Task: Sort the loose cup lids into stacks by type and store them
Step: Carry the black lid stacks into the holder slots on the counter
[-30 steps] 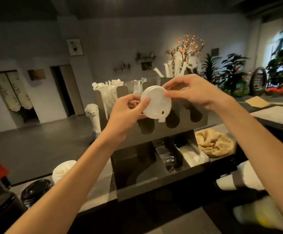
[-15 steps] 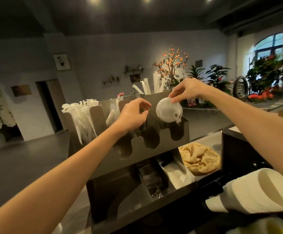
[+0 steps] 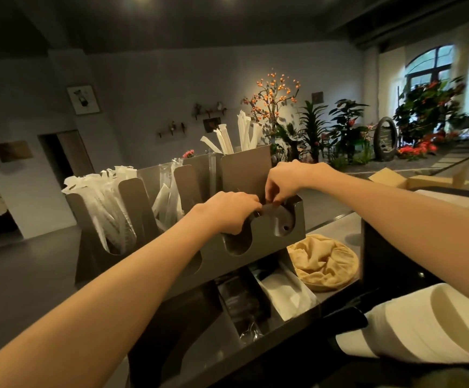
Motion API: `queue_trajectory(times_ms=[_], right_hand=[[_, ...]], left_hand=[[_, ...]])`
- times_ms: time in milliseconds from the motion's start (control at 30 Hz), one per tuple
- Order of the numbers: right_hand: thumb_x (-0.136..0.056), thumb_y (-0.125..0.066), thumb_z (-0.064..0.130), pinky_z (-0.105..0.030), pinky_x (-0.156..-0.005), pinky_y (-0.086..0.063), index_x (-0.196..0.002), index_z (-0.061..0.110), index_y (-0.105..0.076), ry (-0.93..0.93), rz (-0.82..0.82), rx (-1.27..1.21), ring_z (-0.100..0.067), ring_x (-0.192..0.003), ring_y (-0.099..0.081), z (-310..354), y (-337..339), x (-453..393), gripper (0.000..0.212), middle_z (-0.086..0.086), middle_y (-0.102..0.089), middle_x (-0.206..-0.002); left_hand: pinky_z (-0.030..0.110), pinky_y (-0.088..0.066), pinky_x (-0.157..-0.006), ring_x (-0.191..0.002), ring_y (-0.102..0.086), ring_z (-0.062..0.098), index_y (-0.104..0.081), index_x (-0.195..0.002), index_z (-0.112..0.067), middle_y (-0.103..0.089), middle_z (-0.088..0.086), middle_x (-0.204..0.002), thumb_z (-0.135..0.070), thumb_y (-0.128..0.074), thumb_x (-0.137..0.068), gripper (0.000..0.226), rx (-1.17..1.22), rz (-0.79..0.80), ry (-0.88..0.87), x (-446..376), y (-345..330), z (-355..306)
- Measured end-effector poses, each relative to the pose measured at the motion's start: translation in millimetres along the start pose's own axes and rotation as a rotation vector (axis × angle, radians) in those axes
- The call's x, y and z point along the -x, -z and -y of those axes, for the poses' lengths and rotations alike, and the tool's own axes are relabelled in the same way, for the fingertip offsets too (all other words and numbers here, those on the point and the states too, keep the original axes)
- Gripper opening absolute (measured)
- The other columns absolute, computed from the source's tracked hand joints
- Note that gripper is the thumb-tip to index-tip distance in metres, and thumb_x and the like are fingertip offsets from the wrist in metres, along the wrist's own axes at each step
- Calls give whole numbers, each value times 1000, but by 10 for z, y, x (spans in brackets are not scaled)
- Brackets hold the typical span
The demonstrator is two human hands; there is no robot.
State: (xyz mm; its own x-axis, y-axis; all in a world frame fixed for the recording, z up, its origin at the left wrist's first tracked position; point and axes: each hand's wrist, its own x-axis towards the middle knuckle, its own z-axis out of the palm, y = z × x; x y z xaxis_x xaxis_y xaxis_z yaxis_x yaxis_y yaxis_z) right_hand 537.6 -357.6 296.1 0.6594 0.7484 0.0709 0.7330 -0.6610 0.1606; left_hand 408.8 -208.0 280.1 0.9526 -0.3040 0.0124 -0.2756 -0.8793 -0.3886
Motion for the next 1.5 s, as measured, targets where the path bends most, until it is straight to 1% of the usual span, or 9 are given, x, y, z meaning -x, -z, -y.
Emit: queue_trajectory(times_ms=[167, 333, 567, 700, 800, 900, 1233, 1367, 1500], right_hand=[[-98, -69, 34, -47, -101, -37, -123, 35, -72, -11, -28, 245, -21, -123, -52, 38, -99, 4, 25, 4, -66, -125], [-99, -69, 33, -47, -100, -39, -127, 36, -71, 26, 13, 187, -19, -123, -54, 8, -64, 88, 29, 9, -66, -128], [-93, -76, 28, -35, -97, -57, -112, 28, -79, -5, -215, -383, -7, -99, -70, -88, 79, 349, 19, 7, -76, -103], [-93, -75, 28, -12, -77, -52, -108, 25, -79, 8, -456, -691, 13, -78, -65, 255, 83, 688, 15, 13, -76, -95], [-94, -75, 26, -13, -71, -51, -106, 24, -79, 81, -517, -818, 9, -71, -67, 732, 3, 905, 13, 11, -79, -92], [-93, -76, 26, -18, -76, -57, -107, 23, -79, 174, -476, -903, -3, -78, -74, 1260, -118, 995, 14, 9, -80, -91], [-94, -75, 21, -17, -75, -58, -108, 17, -77, 469, -235, -1023, -6, -75, -75, 2881, -598, 884, 14, 7, -79, -91], [-92, -78, 21, -17, -76, -58, -120, 16, -72, 553, -115, -1026, -1, -85, -72, 3676, -796, 598, 29, 4, -76, -105], [-87, -82, 27, -26, -97, -48, -149, 22, -47, 534, -78, -795, -16, -128, -57, 4155, -1091, 264, 71, 1, -51, -148]], left_hand=[[35, -54, -90, -129, -55, 27, -47, -150, -23, -53, 1, -146, 1, -60, -93, 63, 35, 42, 7, -121, -39, -4], [40, -55, -99, -129, -56, 29, -48, -150, -22, -55, 6, -145, 1, -59, -94, 62, 65, 71, 15, -190, -44, -11], [40, -58, -92, -110, -61, 17, -64, -129, -30, -60, -3, -129, 3, -68, -85, 55, 496, -206, -6, 183, 11, 184], [21, -59, -86, -97, -67, 4, -66, -121, -26, -66, -6, -118, -9, -76, -88, 38, 693, -408, 35, 748, 57, 175], [13, -56, -81, -95, -70, 1, -69, -119, -22, -73, -8, -108, -15, -78, -89, 32, 794, -460, 109, 1296, -55, 131], [17, -58, -83, -93, -72, 2, -72, -115, -25, -76, -9, -102, -19, -79, -88, 28, 829, -482, 240, 1897, -276, 149], [29, -58, -84, -86, -71, 6, -77, -99, -29, -76, -10, -92, -21, -72, -94, 10, 803, -546, 833, 3517, -1199, 374], [39, -55, -96, -100, -68, 15, -72, -110, -25, -72, -3, -111, -15, -59, -97, 22, 673, -523, 1073, 3970, -1632, 458], [31, -34, -110, -130, -45, 10, -58, -141, -15, -51, -7, -137, -45, -40, -84, 67, 696, -440, 903, 4040, -1769, 242]])
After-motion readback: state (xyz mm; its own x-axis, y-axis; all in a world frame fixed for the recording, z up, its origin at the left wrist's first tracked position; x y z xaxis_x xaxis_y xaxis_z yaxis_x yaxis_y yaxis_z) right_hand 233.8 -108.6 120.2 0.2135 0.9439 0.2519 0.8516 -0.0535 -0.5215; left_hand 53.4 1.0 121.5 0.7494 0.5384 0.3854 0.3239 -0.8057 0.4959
